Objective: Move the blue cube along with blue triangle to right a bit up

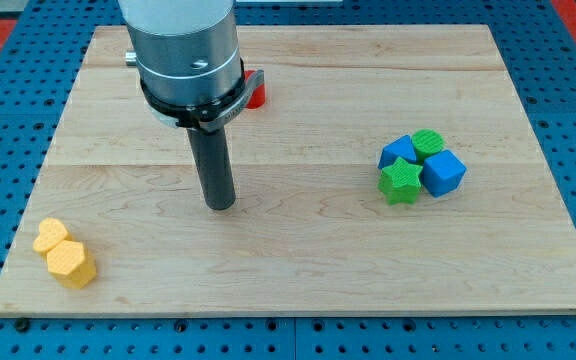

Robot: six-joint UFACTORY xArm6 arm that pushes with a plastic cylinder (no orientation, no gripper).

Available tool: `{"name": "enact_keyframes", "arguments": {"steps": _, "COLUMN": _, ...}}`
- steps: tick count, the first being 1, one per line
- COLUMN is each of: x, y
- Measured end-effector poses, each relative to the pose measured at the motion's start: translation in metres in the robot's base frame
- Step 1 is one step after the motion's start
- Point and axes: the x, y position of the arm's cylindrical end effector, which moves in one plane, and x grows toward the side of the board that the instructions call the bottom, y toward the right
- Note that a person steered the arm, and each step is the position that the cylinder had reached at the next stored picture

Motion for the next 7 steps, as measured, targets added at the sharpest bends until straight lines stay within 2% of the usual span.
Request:
{"name": "enact_keyframes", "arguments": {"steps": 5, "x": 0.0, "y": -0.043}}
{"name": "enact_keyframes", "arguments": {"steps": 6, "x": 0.014, "y": -0.033}}
{"name": "enact_keyframes", "arguments": {"steps": 7, "x": 0.077, "y": 0.052}}
